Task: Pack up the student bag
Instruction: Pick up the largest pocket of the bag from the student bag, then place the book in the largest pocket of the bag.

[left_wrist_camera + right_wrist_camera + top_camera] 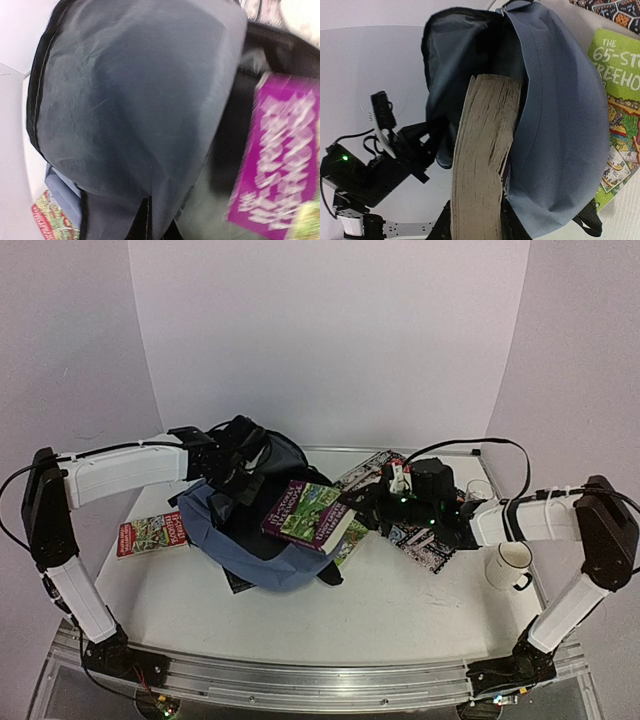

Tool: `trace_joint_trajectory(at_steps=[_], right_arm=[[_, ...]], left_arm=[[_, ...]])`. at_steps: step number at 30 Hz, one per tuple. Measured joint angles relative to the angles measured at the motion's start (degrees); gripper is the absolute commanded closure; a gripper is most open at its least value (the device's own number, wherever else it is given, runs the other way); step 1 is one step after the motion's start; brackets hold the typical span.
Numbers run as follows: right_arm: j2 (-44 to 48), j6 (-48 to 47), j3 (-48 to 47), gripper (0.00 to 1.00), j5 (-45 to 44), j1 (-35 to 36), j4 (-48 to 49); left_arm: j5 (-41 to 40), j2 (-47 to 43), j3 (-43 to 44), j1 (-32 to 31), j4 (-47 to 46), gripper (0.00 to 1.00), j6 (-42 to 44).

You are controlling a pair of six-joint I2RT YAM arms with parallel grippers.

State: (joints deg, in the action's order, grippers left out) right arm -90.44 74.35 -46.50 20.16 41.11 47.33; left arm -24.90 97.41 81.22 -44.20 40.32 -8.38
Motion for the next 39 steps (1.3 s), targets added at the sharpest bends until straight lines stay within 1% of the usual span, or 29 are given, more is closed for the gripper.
trace_joint_trajectory(at_steps=[4, 8, 16, 24, 28, 33, 35, 36, 39], right_arm=[[-1.97, 1.20, 0.00, 1.00, 0.49, 0.76, 1.11], [-3.56, 2.35, -1.17, 1.00, 0.48, 0.78, 2.01], [-9.43, 6.01, -8.70, 1.00, -1.48, 0.78, 5.42], [-16.26, 6.72, -16.50, 1.00, -6.72, 1.91, 2.83], [-19.06, 6.78, -17.68, 1.00, -10.08, 3.12, 1.77], [-21.42, 6.77, -20.22, 1.00, -12.63, 4.80, 0.15], [-23.32, 5.86, -24.02, 0.96, -12.59, 5.26, -1.79], [-24.45, 5.02, -26.35, 0.91, -12.42, 5.48, -3.23], [-26.87, 2.07, -31.27, 0.70, -10.80, 5.90, -6.85]], left_arm=[[3.75, -0.61, 3.31, 0.02, 0.65, 1.00, -2.65], [8.53, -2.18, 4.46, 0.00, 0.71, 1.00, -4.71], [16.35, -5.12, 5.02, -0.50, 0.80, 1.00, -8.46], [20.83, -7.70, 5.06, -1.83, 0.81, 1.00, -10.87], [23.68, -8.01, 5.62, -2.62, 1.29, 1.00, -11.92], [24.78, -8.05, 5.70, -2.63, 1.65, 1.00, -13.43], [24.60, -8.08, 5.70, -2.62, 1.63, 1.00, -13.85], [24.36, -8.10, 5.70, -2.60, 1.61, 1.00, -14.00], [22.16, -8.14, 5.70, -2.59, 1.68, 1.00, -14.03]])
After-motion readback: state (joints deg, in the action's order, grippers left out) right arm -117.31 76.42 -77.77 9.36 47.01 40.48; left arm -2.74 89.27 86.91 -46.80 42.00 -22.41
